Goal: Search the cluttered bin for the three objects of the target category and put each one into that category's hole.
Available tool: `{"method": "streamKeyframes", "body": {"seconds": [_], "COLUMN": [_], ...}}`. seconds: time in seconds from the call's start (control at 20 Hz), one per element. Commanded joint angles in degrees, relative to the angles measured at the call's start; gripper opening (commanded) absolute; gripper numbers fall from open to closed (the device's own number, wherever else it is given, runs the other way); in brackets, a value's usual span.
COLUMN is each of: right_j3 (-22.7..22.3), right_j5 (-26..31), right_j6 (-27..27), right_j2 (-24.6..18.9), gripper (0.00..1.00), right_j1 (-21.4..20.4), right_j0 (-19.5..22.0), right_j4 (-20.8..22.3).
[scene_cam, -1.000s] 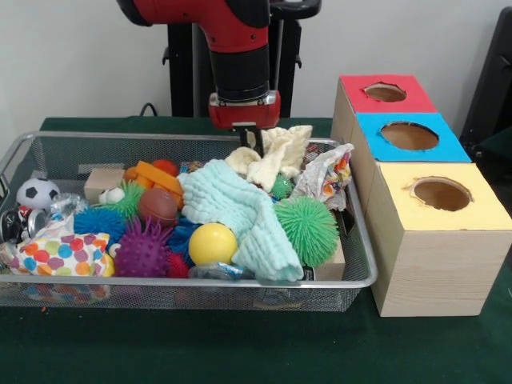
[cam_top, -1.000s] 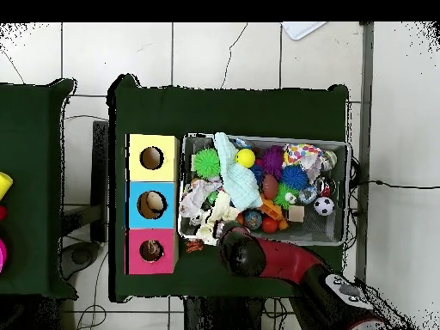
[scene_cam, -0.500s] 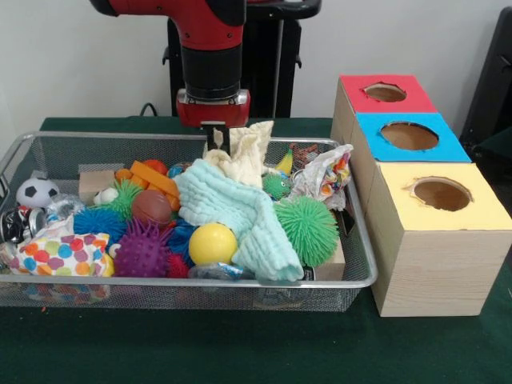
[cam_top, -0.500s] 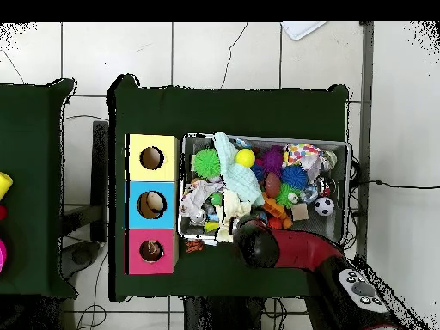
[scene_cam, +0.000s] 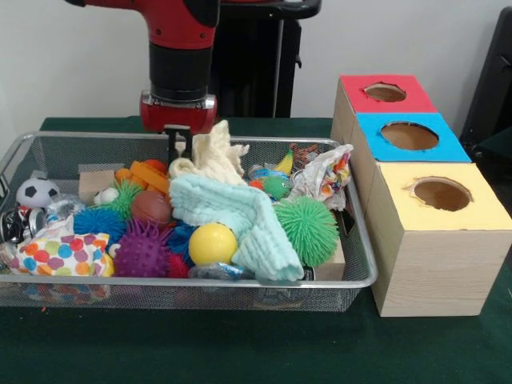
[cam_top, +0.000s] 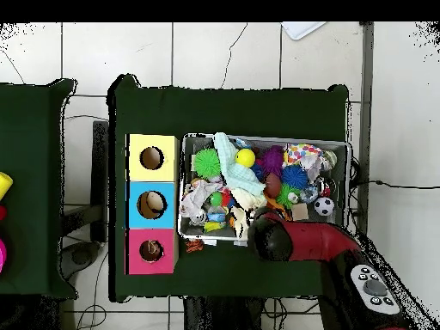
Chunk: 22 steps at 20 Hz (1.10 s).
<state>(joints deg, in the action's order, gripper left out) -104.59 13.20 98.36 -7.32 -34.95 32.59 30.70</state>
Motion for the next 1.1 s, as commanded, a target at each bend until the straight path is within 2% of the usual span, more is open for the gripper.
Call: {"method": "streamKeyframes", "body": {"seconds": [0.05, 0.1, 0.5, 0.7, 1.1], "right_j3": [9.2, 9.3, 8.7, 7.0, 1.9], "right_j5": [7.2, 7.0, 9.5, 13.4, 21.2], "right_j6": [-6.8, -5.9, -6.0, -6.5, -5.9], "right_j2": [0.6, 0.2, -1.5, -3.9, -8.4], "gripper": [0.0, 1.0, 1.0, 1.0, 1.0], "right_j1": [-0.5, -0.6, -2.2, -3.9, -11.0], "right_j0": [0.6, 0.8, 1.5, 2.9, 4.5], "right_j4": [6.4, 7.0, 6.2, 3.1, -3.1]}}
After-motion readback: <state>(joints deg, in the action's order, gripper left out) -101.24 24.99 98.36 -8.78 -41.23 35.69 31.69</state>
